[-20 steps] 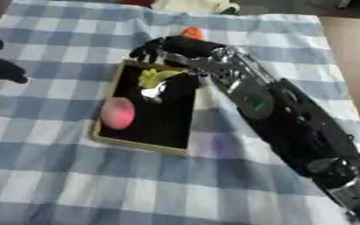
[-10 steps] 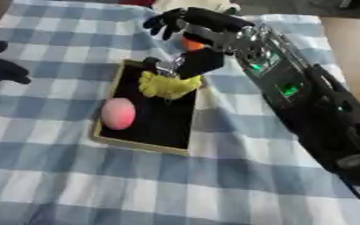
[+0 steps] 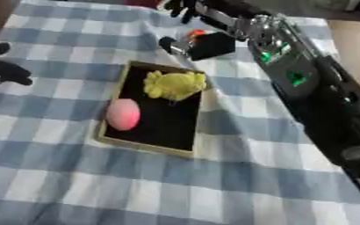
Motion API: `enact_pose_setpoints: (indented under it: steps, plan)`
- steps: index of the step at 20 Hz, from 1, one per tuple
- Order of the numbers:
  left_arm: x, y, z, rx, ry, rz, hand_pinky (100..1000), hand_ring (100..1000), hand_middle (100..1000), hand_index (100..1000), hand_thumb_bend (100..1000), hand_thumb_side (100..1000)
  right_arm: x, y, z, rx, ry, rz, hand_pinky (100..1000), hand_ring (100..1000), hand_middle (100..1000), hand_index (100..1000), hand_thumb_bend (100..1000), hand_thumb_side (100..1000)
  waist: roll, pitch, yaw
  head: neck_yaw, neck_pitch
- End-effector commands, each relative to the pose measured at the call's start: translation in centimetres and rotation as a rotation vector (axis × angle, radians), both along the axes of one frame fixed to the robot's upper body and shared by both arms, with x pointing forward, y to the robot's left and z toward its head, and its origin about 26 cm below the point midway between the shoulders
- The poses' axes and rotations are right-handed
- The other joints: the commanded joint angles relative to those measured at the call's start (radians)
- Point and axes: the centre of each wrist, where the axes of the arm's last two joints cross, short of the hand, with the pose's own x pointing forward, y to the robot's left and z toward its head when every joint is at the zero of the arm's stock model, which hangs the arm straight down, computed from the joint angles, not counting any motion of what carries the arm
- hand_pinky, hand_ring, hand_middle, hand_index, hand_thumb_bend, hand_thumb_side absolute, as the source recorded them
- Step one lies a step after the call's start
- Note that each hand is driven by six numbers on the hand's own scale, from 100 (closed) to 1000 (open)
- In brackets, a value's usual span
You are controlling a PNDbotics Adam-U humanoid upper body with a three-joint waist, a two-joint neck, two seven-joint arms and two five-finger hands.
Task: Pick up objects on the table and place them in the box.
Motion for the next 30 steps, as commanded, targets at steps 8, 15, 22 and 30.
enact_pose_setpoints:
  steps: [8, 15, 22, 30]
  plan:
    - [0.0, 0.0, 0.9, 0.03, -0.03, -0.016, 946, 746, 709, 998, 135, 1000, 4.1, -3.7, -0.8, 0.107, -0.005, -0.235, 882, 802, 823, 953, 312, 741, 0.001, -0.014, 0.03, -0.006, -0.015]
    - [0.0, -0.1, 1.0, 0.036, -0.031, -0.025, 947, 746, 709, 998, 135, 1000, 5.3, -6.1, -1.3, 0.185, -0.014, -0.351, 881, 801, 818, 950, 315, 746, -0.006, -0.013, 0.049, -0.01, -0.014]
    - [0.0, -0.1, 1.0, 0.038, -0.03, -0.026, 948, 746, 709, 999, 135, 1000, 5.8, -7.8, -2.6, 0.226, 0.011, -0.417, 881, 802, 818, 940, 316, 745, -0.009, -0.012, 0.049, -0.009, -0.015]
    - [0.0, 0.0, 1.0, 0.04, -0.029, -0.022, 950, 747, 709, 999, 136, 1000, 5.6, -8.6, -4.0, 0.182, 0.097, -0.387, 885, 808, 825, 935, 352, 760, -0.01, -0.008, 0.037, -0.001, -0.016]
